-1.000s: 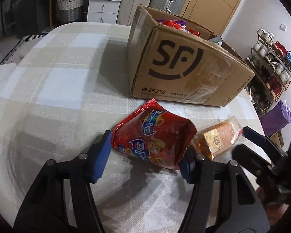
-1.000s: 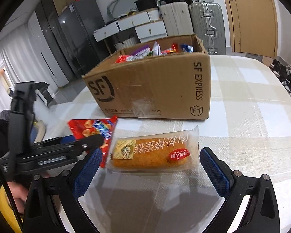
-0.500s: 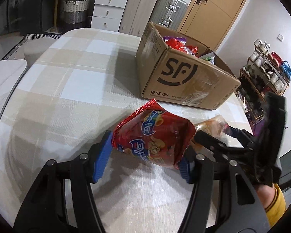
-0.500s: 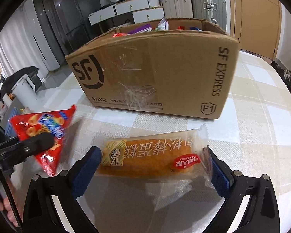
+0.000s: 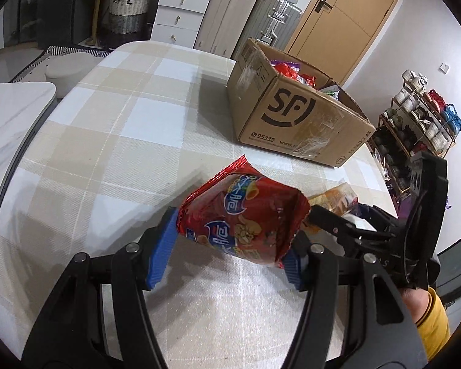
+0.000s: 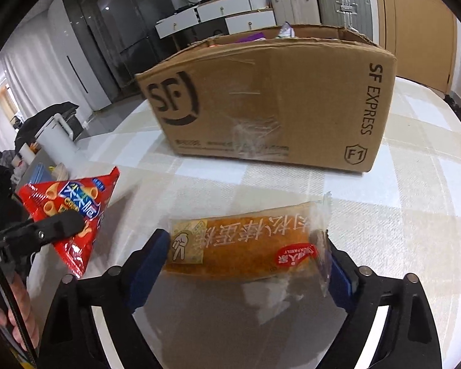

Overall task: Organize snacks
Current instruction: 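Grasp the red chip bag with the left gripper while the right gripper approaches the pastry, then close the right gripper on the wrapped pastry and lift it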

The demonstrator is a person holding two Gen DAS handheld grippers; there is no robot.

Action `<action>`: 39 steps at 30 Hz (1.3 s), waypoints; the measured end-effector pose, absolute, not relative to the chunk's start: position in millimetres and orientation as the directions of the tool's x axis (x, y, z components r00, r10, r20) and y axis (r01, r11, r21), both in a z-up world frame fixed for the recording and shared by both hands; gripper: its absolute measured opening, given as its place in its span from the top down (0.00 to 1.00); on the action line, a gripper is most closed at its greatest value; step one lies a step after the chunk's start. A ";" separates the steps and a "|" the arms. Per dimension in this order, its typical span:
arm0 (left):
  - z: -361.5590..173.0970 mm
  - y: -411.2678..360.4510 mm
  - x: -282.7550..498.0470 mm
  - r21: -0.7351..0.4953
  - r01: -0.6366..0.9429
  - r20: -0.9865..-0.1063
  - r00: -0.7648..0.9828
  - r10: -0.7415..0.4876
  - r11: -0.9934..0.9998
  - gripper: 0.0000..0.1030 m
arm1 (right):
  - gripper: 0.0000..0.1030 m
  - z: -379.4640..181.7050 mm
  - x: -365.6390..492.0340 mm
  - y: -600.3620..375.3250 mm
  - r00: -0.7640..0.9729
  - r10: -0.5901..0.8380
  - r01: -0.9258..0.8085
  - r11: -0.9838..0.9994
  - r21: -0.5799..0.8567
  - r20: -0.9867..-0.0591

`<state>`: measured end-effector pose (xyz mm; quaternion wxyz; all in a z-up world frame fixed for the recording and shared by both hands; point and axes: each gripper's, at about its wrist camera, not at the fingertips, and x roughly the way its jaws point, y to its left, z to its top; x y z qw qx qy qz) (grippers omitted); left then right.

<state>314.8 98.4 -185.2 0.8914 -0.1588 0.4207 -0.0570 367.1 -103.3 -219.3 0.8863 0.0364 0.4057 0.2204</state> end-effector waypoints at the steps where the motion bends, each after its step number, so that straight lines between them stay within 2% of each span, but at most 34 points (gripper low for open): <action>1: -185.2 99.2 313.6 -0.332 -0.034 -0.731 0.641 -0.234 0.943 0.43 | 0.13 -218.6 364.0 -103.3 0.572 0.429 -0.362 0.897 0.254 -0.699; 11: -172.0 103.0 290.0 -0.326 -0.042 -0.719 0.659 -0.220 0.944 0.43 | 0.24 -220.3 330.8 -116.2 0.577 0.475 -0.368 0.877 0.308 -0.664; 13: -168.9 102.2 285.5 -0.324 -0.041 -0.717 0.662 -0.217 0.945 0.43 | 0.38 -218.7 327.6 -119.3 0.582 0.482 -0.372 0.874 0.313 -0.654; 16: -164.9 101.0 279.3 -0.322 -0.039 -0.715 0.665 -0.216 0.946 0.43 | 0.45 -215.8 321.0 -128.1 0.578 0.500 -0.369 0.865 0.340 -0.645; 18: -162.1 100.4 274.8 -0.321 -0.037 -0.711 0.670 -0.214 0.946 0.43 | 0.45 -216.5 316.5 -133.8 0.576 0.491 -0.351 0.871 0.344 -0.654; 25: -157.3 101.1 264.9 -0.322 -0.046 -0.705 0.678 -0.207 0.946 0.43 | 0.45 -225.0 291.9 -135.5 0.464 0.563 -0.387 0.823 0.415 -0.684; 29: -157.3 104.1 261.2 -0.330 -0.050 -0.703 0.680 -0.210 0.942 0.43 | 0.43 -206.1 266.3 -129.3 0.540 0.493 -0.478 0.847 0.234 -0.682; 30: -157.3 104.4 260.4 -0.332 -0.050 -0.702 0.680 -0.212 0.942 0.43 | 0.35 -200.6 265.4 -128.6 0.561 0.474 -0.487 0.852 0.192 -0.678; 31: -157.6 103.7 260.1 -0.333 -0.050 -0.701 0.681 -0.212 0.941 0.43 | 0.23 -196.1 266.0 -129.2 0.578 0.461 -0.492 0.855 0.164 -0.673; 33: -157.8 102.7 259.6 -0.333 -0.046 -0.701 0.680 -0.215 0.942 0.43 | 0.15 -187.1 272.7 -126.8 0.583 0.476 -0.536 0.834 0.129 -0.658; 35: -157.8 102.0 259.1 -0.333 -0.046 -0.702 0.679 -0.215 0.942 0.43 | 0.15 -183.7 283.4 -113.4 0.568 0.472 -0.589 0.806 0.068 -0.674; 39: -157.6 103.2 256.9 -0.333 -0.053 -0.703 0.679 -0.211 0.941 0.43 | 0.16 -196.5 305.0 -85.3 0.474 0.485 -0.674 0.737 0.051 -0.735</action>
